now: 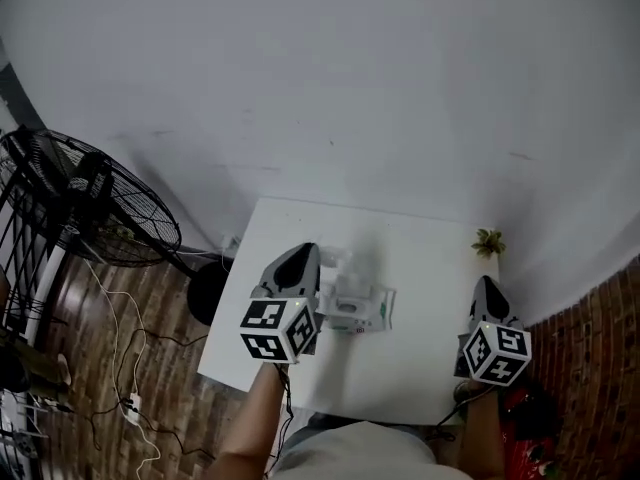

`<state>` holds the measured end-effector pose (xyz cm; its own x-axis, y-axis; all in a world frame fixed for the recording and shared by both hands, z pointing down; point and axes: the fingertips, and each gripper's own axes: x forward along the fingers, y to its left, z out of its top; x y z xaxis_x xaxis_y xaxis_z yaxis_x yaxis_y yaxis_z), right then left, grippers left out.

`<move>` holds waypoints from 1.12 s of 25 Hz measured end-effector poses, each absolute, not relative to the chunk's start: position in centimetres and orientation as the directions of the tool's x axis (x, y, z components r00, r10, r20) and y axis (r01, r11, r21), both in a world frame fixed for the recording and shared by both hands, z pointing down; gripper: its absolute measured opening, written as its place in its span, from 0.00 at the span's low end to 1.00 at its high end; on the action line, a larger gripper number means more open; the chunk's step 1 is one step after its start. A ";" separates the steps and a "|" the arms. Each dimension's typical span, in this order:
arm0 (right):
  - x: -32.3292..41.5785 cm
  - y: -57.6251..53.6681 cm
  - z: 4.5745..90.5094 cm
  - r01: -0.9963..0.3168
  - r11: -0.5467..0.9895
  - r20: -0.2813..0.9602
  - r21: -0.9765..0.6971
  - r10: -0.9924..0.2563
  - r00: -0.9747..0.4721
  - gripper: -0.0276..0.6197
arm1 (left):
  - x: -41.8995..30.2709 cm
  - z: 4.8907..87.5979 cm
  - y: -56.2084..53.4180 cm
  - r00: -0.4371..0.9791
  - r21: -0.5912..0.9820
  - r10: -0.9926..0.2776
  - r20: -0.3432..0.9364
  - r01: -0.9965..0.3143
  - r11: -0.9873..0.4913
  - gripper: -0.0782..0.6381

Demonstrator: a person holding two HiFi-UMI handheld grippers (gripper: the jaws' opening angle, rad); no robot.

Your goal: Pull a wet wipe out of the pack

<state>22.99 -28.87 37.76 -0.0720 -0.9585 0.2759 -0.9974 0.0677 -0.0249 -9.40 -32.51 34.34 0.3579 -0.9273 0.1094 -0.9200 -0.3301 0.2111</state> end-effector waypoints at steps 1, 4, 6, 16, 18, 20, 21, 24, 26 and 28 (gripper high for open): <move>22.8 -29.0 37.1 -0.997 0.076 0.262 -0.014 -0.962 -0.077 0.04 | -10.2 33.8 -32.2 0.326 0.158 -0.943 0.064 -0.937 -0.313 0.14; 22.3 -29.5 34.9 -0.996 0.085 0.203 0.019 -0.976 -0.079 0.04 | -11.9 32.4 -31.3 0.254 0.007 -0.965 -0.069 -0.967 -0.255 0.14; 22.0 -29.7 33.1 -0.996 0.078 0.141 0.039 -0.987 -0.071 0.04 | -12.8 31.9 -30.7 0.214 -0.036 -0.969 -0.126 -0.977 -0.212 0.14; 20.9 -28.9 30.7 -0.999 0.016 0.012 0.030 -1.000 -0.015 0.04 | -17.4 33.7 -31.1 0.091 0.005 -0.993 -0.082 -0.996 -0.091 0.14; 20.6 -28.8 31.1 -1.000 0.015 0.019 0.022 -1.000 -0.015 0.04 | -17.8 33.7 -31.2 0.087 0.018 -0.994 -0.073 -0.996 -0.088 0.14; 20.4 -28.6 31.3 -1.000 0.016 0.024 0.014 -1.000 -0.016 0.04 | -18.0 33.7 -31.2 0.092 0.028 -0.994 -0.064 -0.995 -0.094 0.14; 20.3 -28.5 31.4 -1.000 0.018 0.028 0.013 -0.999 -0.018 0.04 | -17.9 33.8 -31.2 0.095 0.036 -0.994 -0.061 -0.995 -0.097 0.14; 20.2 -28.3 31.7 -0.999 0.014 0.053 0.037 -0.999 -0.012 0.04 | -17.8 33.7 -31.3 0.104 0.049 -0.993 -0.055 -0.993 -0.107 0.14; 20.2 -28.3 31.9 -0.999 0.013 0.066 0.044 -0.998 -0.010 0.04 | -17.4 33.7 -31.3 0.111 0.050 -0.992 -0.051 -0.992 -0.114 0.14; 20.3 -28.4 32.2 -0.999 0.016 0.075 0.034 -0.997 -0.013 0.04 | -17.1 33.7 -31.4 0.121 0.051 -0.991 -0.048 -0.991 -0.124 0.14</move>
